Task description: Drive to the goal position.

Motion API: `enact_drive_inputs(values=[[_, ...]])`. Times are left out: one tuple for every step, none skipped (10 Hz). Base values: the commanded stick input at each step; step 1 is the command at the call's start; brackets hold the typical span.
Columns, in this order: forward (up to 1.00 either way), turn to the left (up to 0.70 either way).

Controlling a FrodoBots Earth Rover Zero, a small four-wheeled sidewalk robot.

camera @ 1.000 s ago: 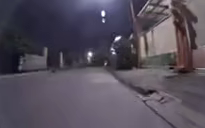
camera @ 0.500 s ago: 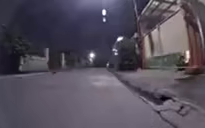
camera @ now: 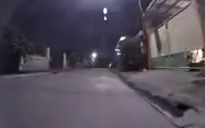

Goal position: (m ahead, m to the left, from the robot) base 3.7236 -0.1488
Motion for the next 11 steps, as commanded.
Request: enact_drive_inputs(values=[[0.7, -0.35], [0.7, -0.35], [0.7, -0.35], [0.7, -0.34], [0.7, -0.07], [0.7, 0.0], [0.7, 0.0], [0.7, 0.0], [0.7, 0.0], [0.7, 0.0], [0.7, 0.0]])
